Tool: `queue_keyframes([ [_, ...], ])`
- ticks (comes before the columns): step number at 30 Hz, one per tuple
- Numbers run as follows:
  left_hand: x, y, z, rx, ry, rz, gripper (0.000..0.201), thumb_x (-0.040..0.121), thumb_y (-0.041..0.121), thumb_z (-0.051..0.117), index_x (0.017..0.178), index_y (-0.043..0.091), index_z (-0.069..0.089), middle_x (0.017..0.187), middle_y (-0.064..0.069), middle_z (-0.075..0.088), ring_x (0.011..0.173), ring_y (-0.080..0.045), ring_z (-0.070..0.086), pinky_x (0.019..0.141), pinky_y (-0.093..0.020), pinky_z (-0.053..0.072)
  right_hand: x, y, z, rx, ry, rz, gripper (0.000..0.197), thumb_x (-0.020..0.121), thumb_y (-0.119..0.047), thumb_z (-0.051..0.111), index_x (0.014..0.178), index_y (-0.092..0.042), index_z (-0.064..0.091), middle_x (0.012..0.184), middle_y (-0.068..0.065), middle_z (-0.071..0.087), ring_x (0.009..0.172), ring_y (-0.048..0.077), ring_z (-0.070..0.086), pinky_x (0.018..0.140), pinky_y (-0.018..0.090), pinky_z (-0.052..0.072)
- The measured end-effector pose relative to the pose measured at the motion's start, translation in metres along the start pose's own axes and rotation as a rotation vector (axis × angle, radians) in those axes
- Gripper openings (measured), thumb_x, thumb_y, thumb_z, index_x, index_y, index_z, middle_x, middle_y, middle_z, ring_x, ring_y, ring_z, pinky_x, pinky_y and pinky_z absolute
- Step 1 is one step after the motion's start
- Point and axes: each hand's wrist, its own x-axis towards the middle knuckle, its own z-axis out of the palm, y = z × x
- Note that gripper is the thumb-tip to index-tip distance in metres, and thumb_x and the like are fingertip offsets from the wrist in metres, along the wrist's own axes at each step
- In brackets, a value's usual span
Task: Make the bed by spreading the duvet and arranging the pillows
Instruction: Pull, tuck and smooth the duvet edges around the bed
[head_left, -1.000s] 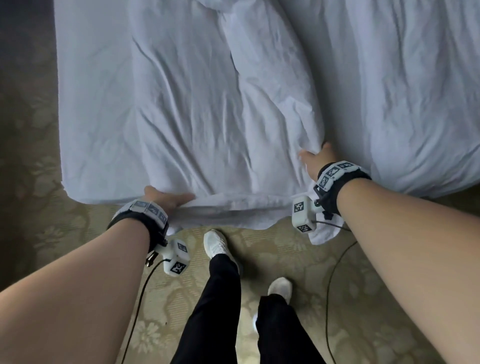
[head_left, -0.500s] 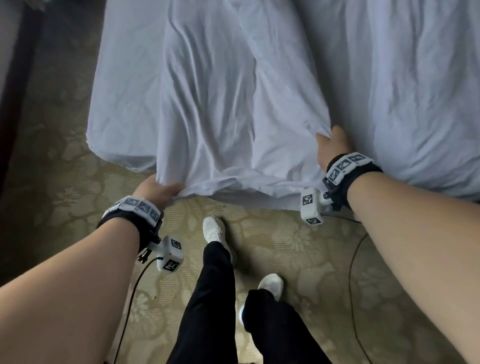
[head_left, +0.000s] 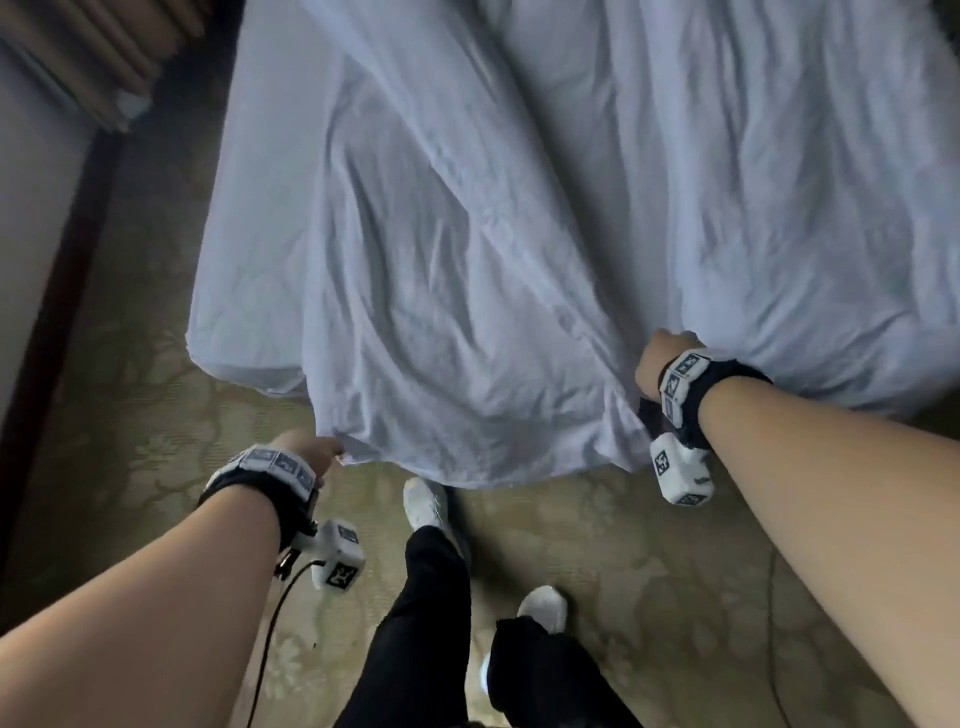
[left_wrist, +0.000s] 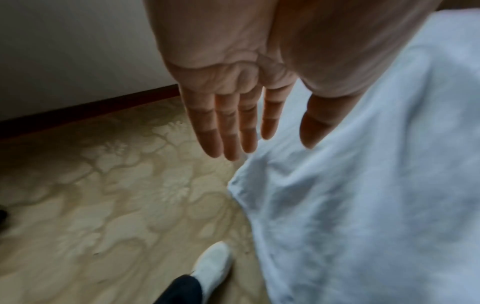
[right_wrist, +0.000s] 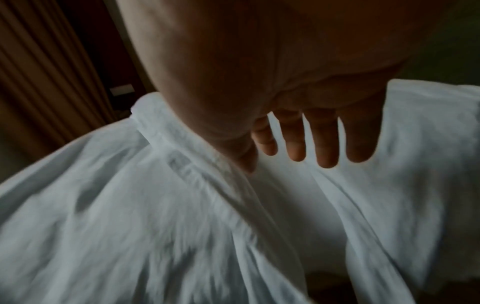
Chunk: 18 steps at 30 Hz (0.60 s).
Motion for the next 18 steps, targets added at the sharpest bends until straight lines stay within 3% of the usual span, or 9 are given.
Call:
queue_keyframes([
  [2,-0.003,0.044,-0.022,-0.048,0.037,0.079,0.045,0.089,0.032,0.072,0.117,-0.002,0.067,0.123,-0.028,0.067,0.109,-0.042,0.068,0.091,-0.048,0.056,0.001,0.005,-0.024,0.227,0.042,0.035,0.042,0.101,-0.021,0.046,0.14,-0.005,0.045,0.143,0.02,0.044,0.128,0.04,0.05,0.101,0.041,0.046],
  [4,-0.001,0.085,-0.042,-0.049,0.086,0.156,0.048,0.076,0.043,0.074,0.096,0.001,0.067,0.102,-0.031,0.07,0.079,-0.035,0.067,0.077,-0.042,0.054,0.013,0.001,-0.052,0.279,0.13,-0.036,0.045,0.099,-0.032,0.05,0.137,-0.007,0.045,0.14,0.021,0.046,0.115,0.041,0.058,0.083,0.038,0.047],
  [5,-0.001,0.102,-0.05,-0.024,0.097,0.176,0.049,0.076,0.046,0.072,0.091,0.0,0.065,0.092,-0.028,0.069,0.074,-0.034,0.065,0.075,-0.041,0.052,0.016,-0.006,-0.068,0.294,0.163,-0.059,0.047,0.098,-0.036,0.05,0.137,-0.008,0.046,0.139,0.02,0.047,0.111,0.04,0.059,0.078,0.037,0.046],
  [6,-0.005,0.116,-0.055,-0.025,0.113,0.209,0.053,0.081,0.047,0.071,0.099,-0.003,0.065,0.096,-0.026,0.071,0.081,-0.038,0.069,0.079,-0.045,0.053,0.025,-0.015,-0.08,0.315,0.181,-0.067,0.05,0.098,-0.04,0.049,0.138,-0.009,0.046,0.14,0.019,0.047,0.111,0.04,0.06,0.077,0.038,0.047],
  [8,0.007,0.142,-0.065,-0.004,0.176,0.219,0.068,0.092,0.046,0.066,0.133,-0.007,0.056,0.13,-0.026,0.064,0.117,-0.045,0.063,0.099,-0.051,0.049,0.038,-0.039,-0.098,0.339,0.182,-0.105,0.057,0.097,-0.047,0.048,0.142,-0.011,0.045,0.143,0.017,0.045,0.116,0.039,0.058,0.086,0.042,0.051],
  [10,0.021,0.167,-0.074,-0.02,0.204,0.212,0.072,0.097,0.046,0.063,0.149,0.001,0.044,0.147,-0.021,0.053,0.132,-0.041,0.053,0.107,-0.045,0.041,0.06,-0.065,-0.11,0.351,0.188,-0.115,0.064,0.097,-0.053,0.049,0.144,-0.011,0.042,0.144,0.017,0.043,0.122,0.039,0.054,0.095,0.045,0.048],
  [12,0.041,0.192,-0.085,-0.065,0.229,0.202,0.073,0.097,0.047,0.063,0.154,0.008,0.038,0.15,-0.018,0.05,0.134,-0.037,0.05,0.107,-0.041,0.039,0.084,-0.092,-0.122,0.366,0.206,-0.133,0.076,0.094,-0.058,0.053,0.149,-0.01,0.034,0.147,0.018,0.04,0.128,0.039,0.049,0.1,0.046,0.044],
  [15,0.074,0.22,-0.102,-0.091,0.246,0.176,0.078,0.094,0.05,0.064,0.156,0.011,0.035,0.151,-0.017,0.049,0.134,-0.037,0.051,0.106,-0.041,0.039,0.107,-0.132,-0.139,0.432,0.211,-0.157,0.102,0.087,-0.061,0.065,0.159,-0.015,0.01,0.154,0.02,0.032,0.135,0.039,0.043,0.108,0.046,0.041],
  [18,0.102,0.251,-0.116,-0.06,0.189,0.134,0.091,0.089,0.059,0.066,0.158,0.013,0.028,0.152,-0.017,0.048,0.134,-0.039,0.051,0.108,-0.044,0.039,0.132,-0.158,-0.148,0.444,0.182,-0.125,0.116,0.083,-0.055,0.073,0.159,-0.023,-0.008,0.149,0.024,0.036,0.126,0.041,0.051,0.103,0.051,0.047],
])
